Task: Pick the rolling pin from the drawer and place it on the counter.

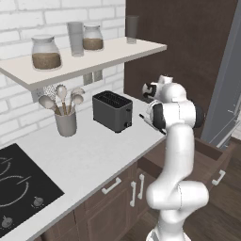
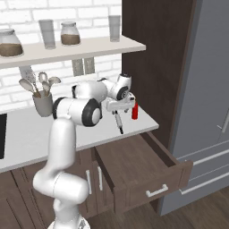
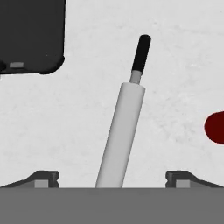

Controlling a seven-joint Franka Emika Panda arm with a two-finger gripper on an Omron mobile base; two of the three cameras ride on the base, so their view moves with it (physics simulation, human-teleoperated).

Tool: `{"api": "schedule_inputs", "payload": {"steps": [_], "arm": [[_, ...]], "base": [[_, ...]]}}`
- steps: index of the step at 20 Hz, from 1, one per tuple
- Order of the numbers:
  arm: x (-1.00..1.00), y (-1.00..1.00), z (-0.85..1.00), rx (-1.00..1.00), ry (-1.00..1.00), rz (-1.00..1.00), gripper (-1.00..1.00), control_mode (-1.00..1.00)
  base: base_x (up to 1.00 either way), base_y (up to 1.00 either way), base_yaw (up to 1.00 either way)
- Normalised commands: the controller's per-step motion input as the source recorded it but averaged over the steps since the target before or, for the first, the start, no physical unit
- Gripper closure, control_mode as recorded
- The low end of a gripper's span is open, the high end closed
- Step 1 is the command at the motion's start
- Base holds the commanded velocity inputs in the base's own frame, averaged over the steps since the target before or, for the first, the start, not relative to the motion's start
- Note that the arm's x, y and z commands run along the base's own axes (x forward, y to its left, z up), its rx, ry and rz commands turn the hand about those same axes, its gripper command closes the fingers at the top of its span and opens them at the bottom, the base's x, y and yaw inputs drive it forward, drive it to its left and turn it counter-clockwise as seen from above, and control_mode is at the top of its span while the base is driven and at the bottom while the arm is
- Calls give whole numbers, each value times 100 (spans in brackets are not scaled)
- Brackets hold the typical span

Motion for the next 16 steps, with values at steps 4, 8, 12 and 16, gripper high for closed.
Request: {"api": "schedule_inputs", "payload": {"steps": [4,8,12,16], "arm": [[-100,0,59,0,-29,0,-100,-100],[-100,8,52,-2,-42,0,-100,-100],[-100,39,81,-11,-44,3,-100,-100],[-100,22,100,-12,-43,6,-100,-100]], "base": [[0,0,0],[0,0,0],[0,0,0],[0,0,0]]}}
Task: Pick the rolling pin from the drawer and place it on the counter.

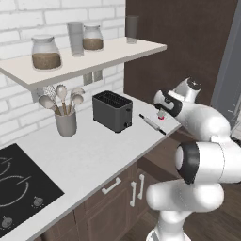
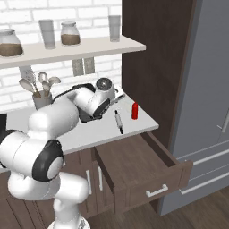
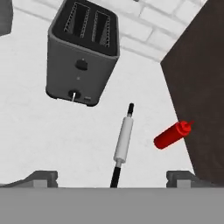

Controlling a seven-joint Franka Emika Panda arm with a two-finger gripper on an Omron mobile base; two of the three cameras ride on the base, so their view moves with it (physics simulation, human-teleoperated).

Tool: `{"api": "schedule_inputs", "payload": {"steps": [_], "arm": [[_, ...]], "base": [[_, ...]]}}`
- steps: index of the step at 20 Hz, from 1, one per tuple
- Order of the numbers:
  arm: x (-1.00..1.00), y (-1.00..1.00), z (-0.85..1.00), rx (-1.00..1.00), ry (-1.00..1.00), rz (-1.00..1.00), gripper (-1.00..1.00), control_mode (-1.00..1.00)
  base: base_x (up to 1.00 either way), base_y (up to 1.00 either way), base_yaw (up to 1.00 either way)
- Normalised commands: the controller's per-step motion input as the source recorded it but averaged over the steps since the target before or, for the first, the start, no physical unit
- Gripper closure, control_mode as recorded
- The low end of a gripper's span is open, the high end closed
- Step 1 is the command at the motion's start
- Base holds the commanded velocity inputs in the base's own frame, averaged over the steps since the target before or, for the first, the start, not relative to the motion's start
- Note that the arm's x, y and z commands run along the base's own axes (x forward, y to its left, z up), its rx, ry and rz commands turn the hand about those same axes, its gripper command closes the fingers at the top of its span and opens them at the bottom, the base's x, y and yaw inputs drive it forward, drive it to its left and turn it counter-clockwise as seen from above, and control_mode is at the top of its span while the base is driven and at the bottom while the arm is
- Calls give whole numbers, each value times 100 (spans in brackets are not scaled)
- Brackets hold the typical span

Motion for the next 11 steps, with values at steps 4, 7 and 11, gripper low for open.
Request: {"api": "schedule_inputs", "payload": {"steps": [4,7,11], "arm": [[-100,12,100,-10,-37,5,-100,-100],[-100,2,98,-10,-24,6,-100,-100],[-100,1,99,-10,-17,6,-100,-100]], "base": [[0,0,0],[0,0,0],[0,0,0]]}}
